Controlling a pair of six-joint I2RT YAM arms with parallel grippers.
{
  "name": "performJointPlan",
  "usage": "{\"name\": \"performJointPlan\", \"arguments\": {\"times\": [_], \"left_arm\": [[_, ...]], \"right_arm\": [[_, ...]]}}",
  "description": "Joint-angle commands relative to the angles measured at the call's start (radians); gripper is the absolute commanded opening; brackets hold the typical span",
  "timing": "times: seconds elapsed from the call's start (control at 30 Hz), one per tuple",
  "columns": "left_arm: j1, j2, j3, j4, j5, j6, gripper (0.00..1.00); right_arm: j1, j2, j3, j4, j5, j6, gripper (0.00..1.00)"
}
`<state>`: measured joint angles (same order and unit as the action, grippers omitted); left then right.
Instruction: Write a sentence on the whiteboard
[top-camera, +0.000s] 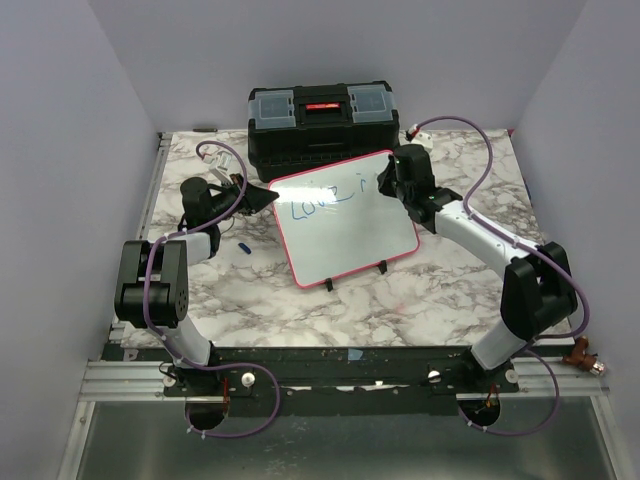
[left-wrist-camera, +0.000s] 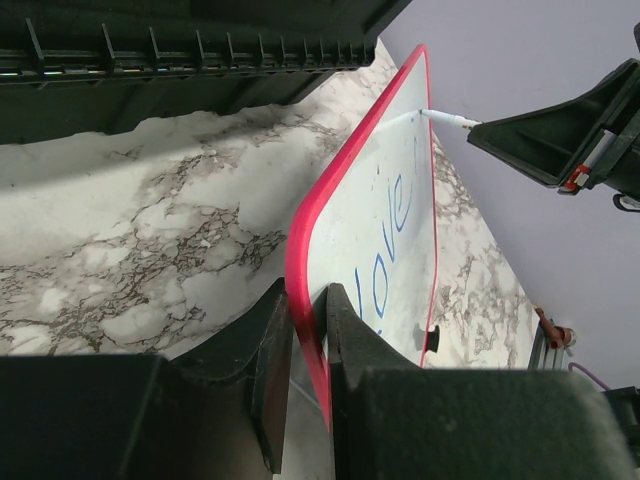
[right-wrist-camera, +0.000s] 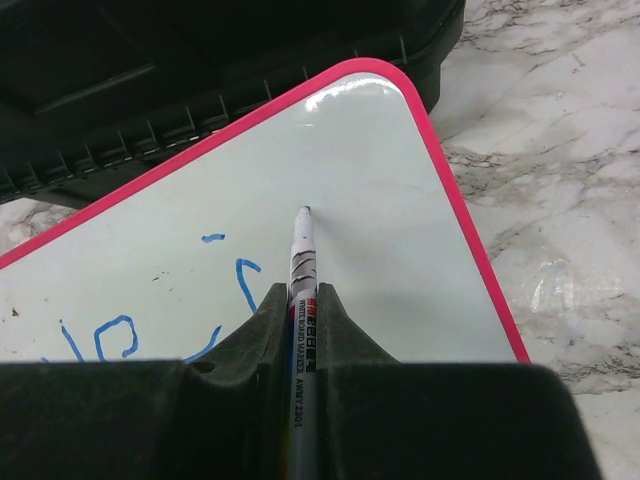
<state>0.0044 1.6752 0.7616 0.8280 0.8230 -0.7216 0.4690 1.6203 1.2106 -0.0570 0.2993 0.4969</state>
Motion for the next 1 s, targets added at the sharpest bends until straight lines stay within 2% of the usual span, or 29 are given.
{"name": "performJointPlan", "arguments": {"times": [0.0,0.57,0.97], "left_arm": [[-0.001,-0.017,0.001,0.031,-0.066,0.106,0.0],[-0.001,-0.017,0.006,0.011,-0.073,0.119,0.0],[-0.001,-0.018,0.007,0.006,-0.078,0.123,0.0]], "right_arm": [[-0.006,0.022,0.029,-0.015,0.013,-0.003,0.01],[-0.006,0.028,0.016,0.005,-0.11,0.03,0.01],[-0.006,-0.009,-0.053,-0.003,-0.101,0.03,0.01]]}}
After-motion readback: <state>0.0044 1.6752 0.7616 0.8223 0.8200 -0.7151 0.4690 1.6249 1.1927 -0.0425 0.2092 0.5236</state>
